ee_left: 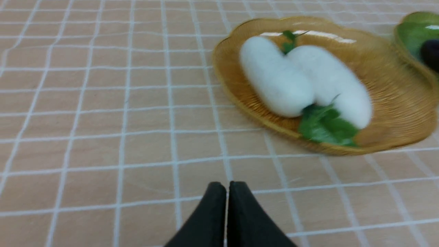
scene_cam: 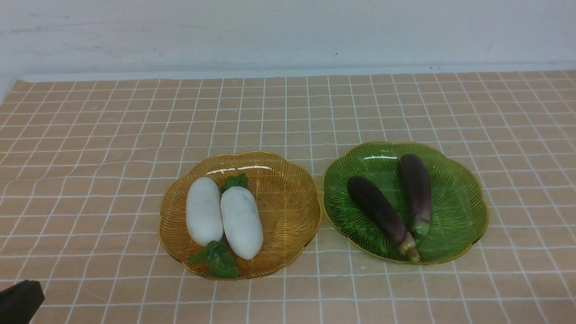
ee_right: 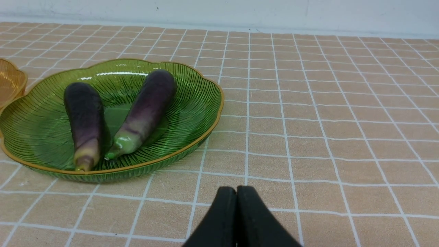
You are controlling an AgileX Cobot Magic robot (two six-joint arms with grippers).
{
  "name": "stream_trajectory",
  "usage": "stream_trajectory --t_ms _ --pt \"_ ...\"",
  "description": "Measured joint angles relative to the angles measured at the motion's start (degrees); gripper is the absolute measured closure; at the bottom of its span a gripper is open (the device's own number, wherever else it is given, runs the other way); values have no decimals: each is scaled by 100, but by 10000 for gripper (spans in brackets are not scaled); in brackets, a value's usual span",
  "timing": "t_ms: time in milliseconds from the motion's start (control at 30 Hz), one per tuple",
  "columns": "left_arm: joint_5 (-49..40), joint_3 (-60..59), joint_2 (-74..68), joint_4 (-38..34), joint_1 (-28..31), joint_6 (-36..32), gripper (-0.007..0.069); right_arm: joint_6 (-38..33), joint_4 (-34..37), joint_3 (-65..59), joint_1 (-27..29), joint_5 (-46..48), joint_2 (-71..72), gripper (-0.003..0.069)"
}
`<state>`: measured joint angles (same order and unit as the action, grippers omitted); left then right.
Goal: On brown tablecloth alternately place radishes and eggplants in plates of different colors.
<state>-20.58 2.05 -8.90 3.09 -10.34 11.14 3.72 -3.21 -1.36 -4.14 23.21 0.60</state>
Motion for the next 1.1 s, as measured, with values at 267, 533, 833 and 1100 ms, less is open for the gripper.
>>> stream_trajectory --t_ms 267,533,833,1100 --pt "27 -349 824 -394 789 -1203 628 0 0 0 0 0 0 676" --pt "-128 -363 959 -414 858 -1287 628 0 0 0 0 -3 0 676" --pt "-128 -363 959 -414 858 -1304 628 0 0 0 0 -3 0 676" --pt "-128 -363 959 -414 858 -1309 628 0 0 0 0 -3 0 676"
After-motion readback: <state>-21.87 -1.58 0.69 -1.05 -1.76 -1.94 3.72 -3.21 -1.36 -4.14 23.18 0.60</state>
